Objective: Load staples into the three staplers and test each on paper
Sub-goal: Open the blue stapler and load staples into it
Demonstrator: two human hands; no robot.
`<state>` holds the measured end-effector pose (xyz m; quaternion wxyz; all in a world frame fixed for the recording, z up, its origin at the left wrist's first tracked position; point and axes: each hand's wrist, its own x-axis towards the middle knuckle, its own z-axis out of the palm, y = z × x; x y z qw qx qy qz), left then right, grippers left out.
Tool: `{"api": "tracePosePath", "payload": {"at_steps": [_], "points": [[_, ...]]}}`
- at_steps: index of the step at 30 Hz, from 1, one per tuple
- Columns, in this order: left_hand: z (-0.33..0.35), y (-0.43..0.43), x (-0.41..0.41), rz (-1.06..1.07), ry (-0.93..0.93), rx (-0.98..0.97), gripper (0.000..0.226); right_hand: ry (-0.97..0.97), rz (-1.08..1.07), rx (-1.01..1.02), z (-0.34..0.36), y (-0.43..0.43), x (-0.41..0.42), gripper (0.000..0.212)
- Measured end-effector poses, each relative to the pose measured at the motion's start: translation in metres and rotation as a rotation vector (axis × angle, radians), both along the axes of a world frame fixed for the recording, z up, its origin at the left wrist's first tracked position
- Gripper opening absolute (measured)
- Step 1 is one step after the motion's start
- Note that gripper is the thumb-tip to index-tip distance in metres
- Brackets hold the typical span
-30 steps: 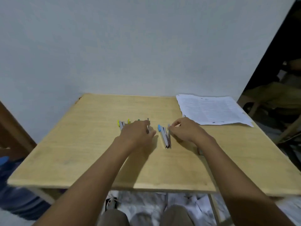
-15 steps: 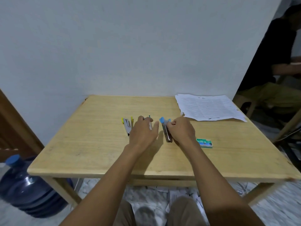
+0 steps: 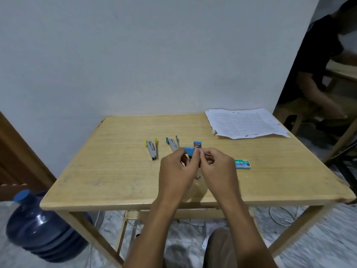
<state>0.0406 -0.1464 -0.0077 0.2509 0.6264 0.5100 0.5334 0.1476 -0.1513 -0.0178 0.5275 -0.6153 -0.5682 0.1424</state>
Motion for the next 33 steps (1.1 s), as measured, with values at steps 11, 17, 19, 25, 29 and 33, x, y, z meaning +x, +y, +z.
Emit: {"api": "tracePosePath", "payload": {"at_steps": [11, 17, 19, 25, 29, 33], "points": [[-0.015, -0.054, -0.015, -0.190, -0.297, -0.282, 0.027, 0.720, -0.149, -0.082, 0.012, -0.010, 0.024, 0.016], [-0.005, -0.065, -0.012, -0.593, -0.790, -0.750, 0.038, 0.740, 0.158, -0.260, 0.025, -0.031, 0.010, 0.014], [-0.003, -0.064, -0.010, -0.602, -0.920, -0.753, 0.038, 0.697, 0.206, -0.246, 0.025, -0.036, 0.000, 0.009], [-0.004, -0.059, -0.013, -0.583, -1.081, -0.728, 0.037, 0.268, 0.235, -0.051, 0.005, -0.044, -0.013, 0.021], [-0.001, -0.061, -0.017, -0.559, -1.008, -0.734, 0.032, 0.162, 0.335, -0.024, 0.002, -0.047, -0.014, 0.021], [0.003, -0.061, -0.018, -0.544, -0.975, -0.729, 0.037, 0.089, 0.283, 0.034, 0.003, -0.045, -0.015, 0.024]]}}
